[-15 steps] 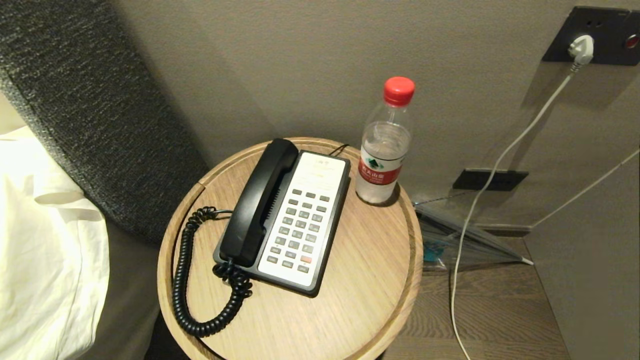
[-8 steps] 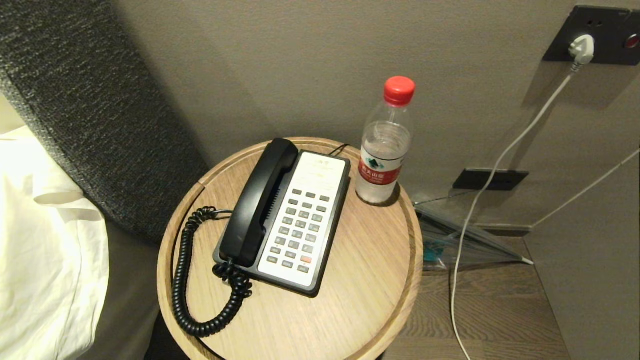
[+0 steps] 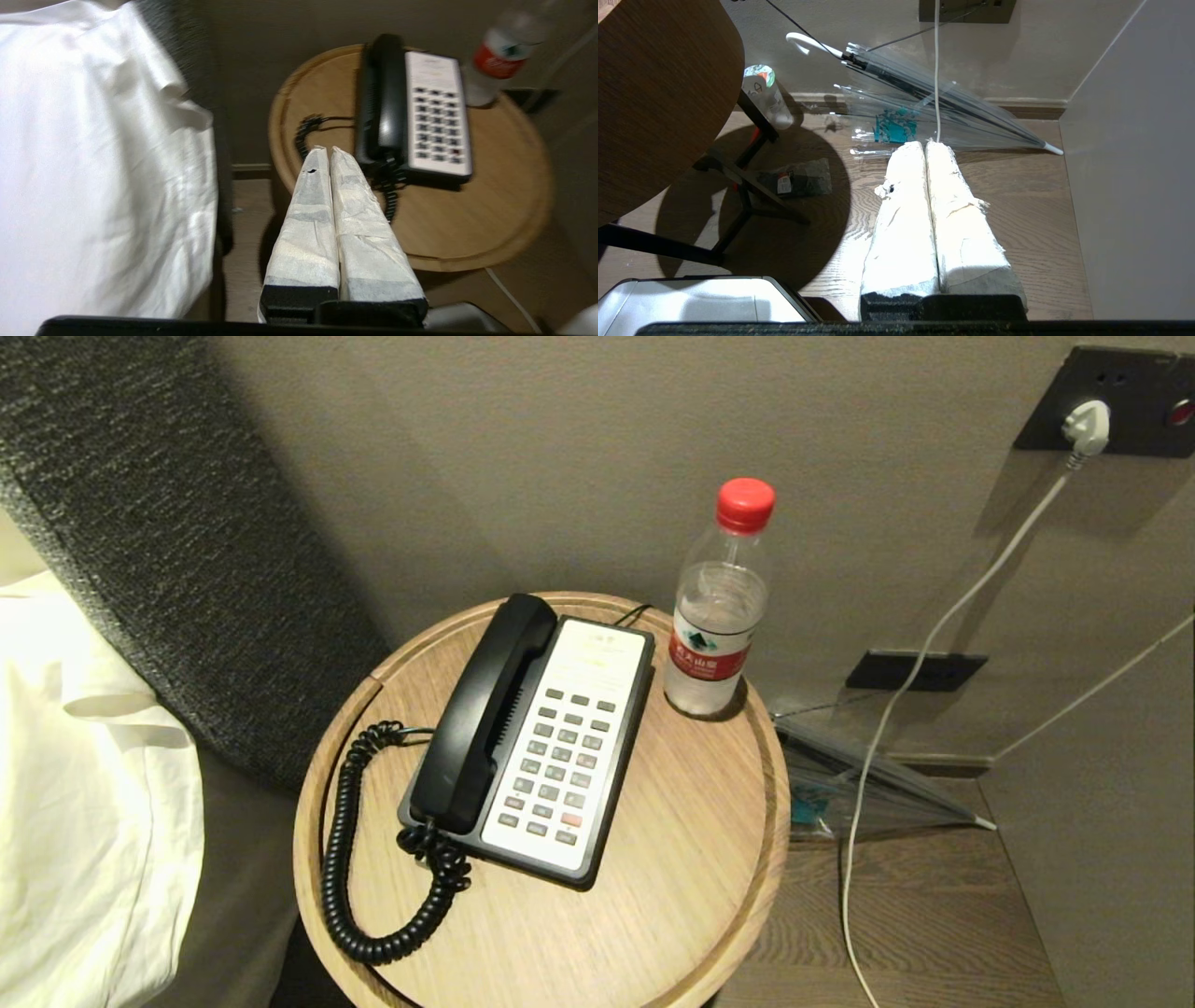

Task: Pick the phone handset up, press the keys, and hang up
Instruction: Pick up the desk phone handset

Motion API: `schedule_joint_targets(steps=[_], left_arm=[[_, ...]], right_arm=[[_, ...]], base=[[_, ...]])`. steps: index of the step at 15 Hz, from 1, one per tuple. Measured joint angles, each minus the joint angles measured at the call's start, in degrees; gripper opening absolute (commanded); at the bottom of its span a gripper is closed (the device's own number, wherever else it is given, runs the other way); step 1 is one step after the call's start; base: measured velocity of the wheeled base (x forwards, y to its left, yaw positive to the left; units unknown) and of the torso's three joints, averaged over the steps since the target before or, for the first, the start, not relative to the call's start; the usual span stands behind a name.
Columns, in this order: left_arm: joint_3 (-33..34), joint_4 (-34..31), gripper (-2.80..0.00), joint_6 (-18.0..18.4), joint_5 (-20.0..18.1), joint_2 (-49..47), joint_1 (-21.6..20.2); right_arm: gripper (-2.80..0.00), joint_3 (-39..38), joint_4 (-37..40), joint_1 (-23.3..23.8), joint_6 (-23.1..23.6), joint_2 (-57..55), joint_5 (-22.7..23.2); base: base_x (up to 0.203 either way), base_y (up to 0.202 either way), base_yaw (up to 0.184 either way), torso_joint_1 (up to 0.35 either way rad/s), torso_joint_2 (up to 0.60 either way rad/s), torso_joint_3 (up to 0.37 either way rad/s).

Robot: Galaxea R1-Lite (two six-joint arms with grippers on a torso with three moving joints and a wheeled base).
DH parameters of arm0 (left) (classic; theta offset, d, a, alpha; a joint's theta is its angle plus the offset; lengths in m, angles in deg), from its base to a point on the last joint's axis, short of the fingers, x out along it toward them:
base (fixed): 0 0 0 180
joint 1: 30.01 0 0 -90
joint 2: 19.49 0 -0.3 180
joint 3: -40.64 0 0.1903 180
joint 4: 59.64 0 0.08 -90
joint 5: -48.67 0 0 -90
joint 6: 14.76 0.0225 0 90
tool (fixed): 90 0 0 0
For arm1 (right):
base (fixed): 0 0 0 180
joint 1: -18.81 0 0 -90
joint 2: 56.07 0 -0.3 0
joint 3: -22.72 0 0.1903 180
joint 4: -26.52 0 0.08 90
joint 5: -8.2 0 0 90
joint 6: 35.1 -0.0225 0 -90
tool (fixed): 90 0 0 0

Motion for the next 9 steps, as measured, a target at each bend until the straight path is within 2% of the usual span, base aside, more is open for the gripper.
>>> schedule_joint_targets(steps=[3, 5, 7, 9], left_arm=[[-20.61, -10.38, -2.80, -0.88, -6.57, -19.74, 0.86], [-31.51, -17.79, -2.80, -1.48, -8.51, -32.72, 2.88], [-40.09, -24.22, -2.80, -2.05, -7.72, -44.33, 7.38], [-45.18, -27.85, -2.80, -2.67, -4.56, -52.23, 14.03]], right_arm=[[-2.80, -0.05, -0.01, 0.00, 0.00, 0.00, 0.02], [-2.80, -0.05, -0.01, 0.00, 0.00, 0.00, 0.00], [-2.80, -0.05, 0.00, 0.00, 0.02, 0.00, 0.02], [-2.80, -0.05, -0.01, 0.00, 0.00, 0.00, 0.00]], base=[[0.000, 0.000, 0.000, 0.000, 0.00, 0.000], [0.000, 0.000, 0.000, 0.000, 0.00, 0.000], [0.000, 0.000, 0.000, 0.000, 0.00, 0.000], [0.000, 0.000, 0.000, 0.000, 0.00, 0.000]])
